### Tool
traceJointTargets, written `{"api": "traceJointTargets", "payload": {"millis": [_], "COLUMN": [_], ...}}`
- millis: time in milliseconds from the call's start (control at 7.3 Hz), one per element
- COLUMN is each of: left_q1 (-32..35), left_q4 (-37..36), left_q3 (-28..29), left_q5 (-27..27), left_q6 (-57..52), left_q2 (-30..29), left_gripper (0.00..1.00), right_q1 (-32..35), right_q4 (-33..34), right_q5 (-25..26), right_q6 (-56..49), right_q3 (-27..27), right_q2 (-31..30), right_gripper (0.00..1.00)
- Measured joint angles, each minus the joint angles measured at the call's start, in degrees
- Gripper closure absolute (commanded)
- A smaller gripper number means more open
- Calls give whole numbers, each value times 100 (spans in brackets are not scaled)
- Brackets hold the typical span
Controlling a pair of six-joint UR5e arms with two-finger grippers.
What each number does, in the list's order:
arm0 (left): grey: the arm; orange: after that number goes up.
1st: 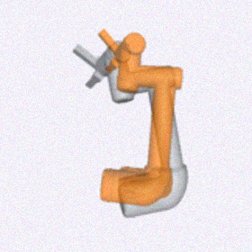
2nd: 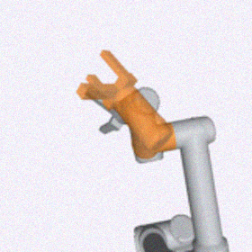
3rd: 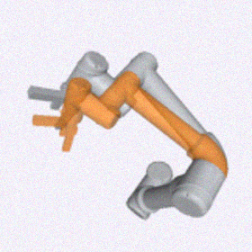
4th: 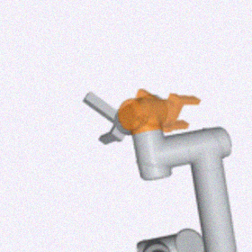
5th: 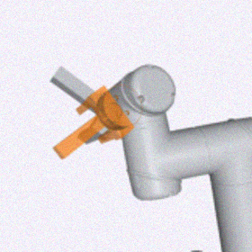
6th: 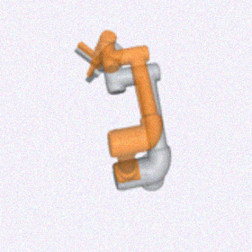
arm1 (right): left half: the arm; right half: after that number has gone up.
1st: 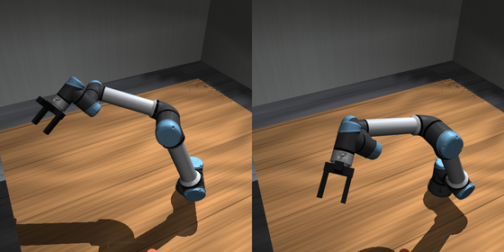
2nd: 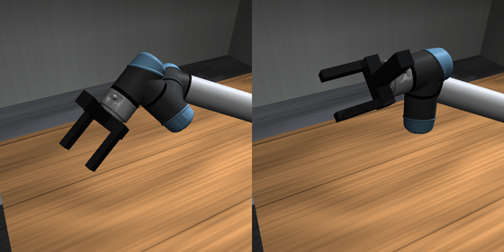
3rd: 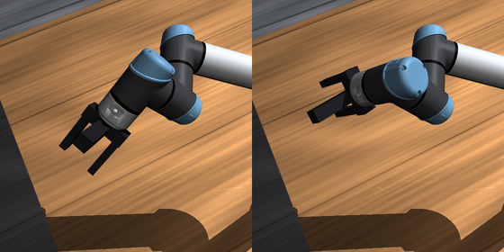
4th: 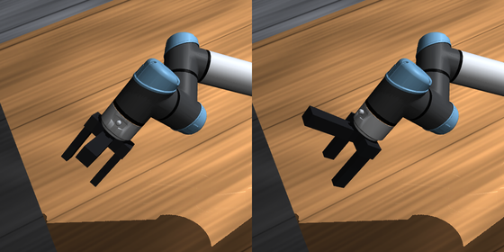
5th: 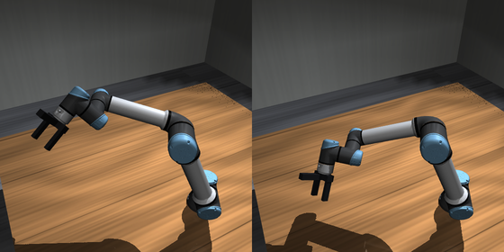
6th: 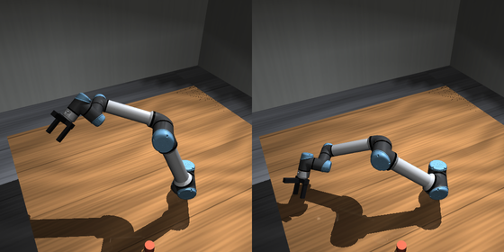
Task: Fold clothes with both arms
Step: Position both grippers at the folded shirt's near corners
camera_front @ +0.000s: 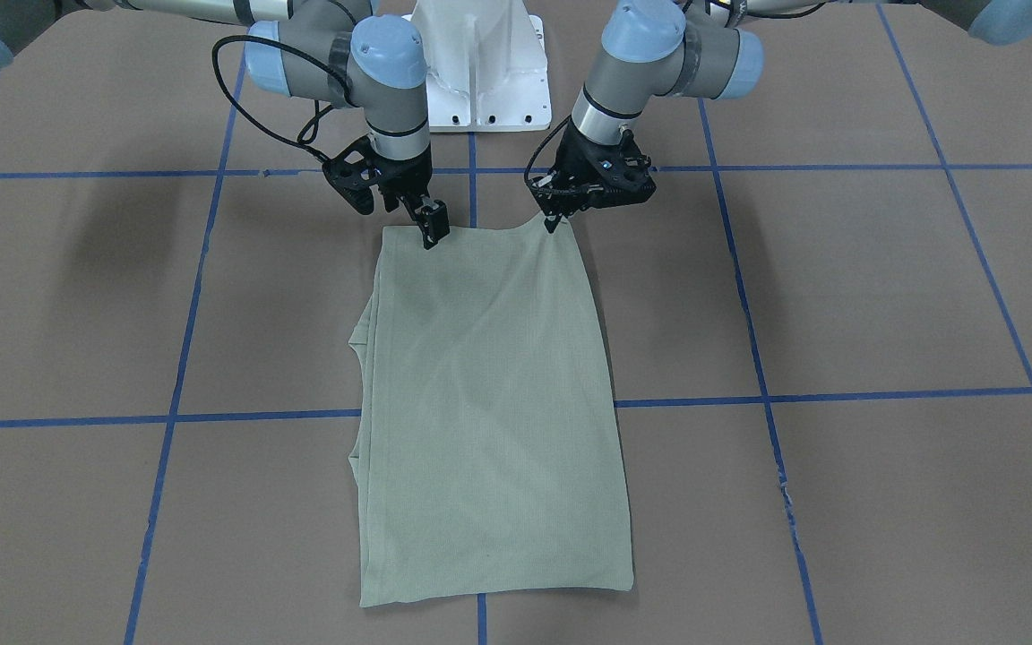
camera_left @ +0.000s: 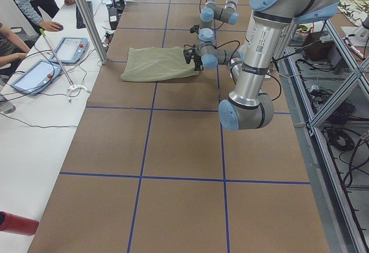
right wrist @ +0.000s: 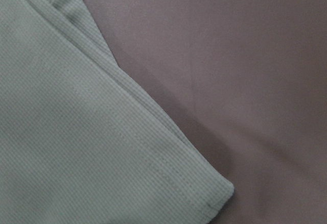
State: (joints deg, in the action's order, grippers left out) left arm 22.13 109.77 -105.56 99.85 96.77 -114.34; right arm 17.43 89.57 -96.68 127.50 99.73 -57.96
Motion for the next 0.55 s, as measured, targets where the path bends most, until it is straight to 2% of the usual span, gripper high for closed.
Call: {"api": "traceJointTargets", "payload": {"millis": [548], "left_q1": [-4], "left_q4": [0], "left_q3": [-2], "left_q5": [-1], "left_q6": [0], "left_q2": [0], "left_gripper": [100], "right_q1": [6], "right_q4": [-1], "right_q5": [65], "right_q6": [-26], "right_q3": [-60], "right_q2": [49], "right_gripper": [0]}}
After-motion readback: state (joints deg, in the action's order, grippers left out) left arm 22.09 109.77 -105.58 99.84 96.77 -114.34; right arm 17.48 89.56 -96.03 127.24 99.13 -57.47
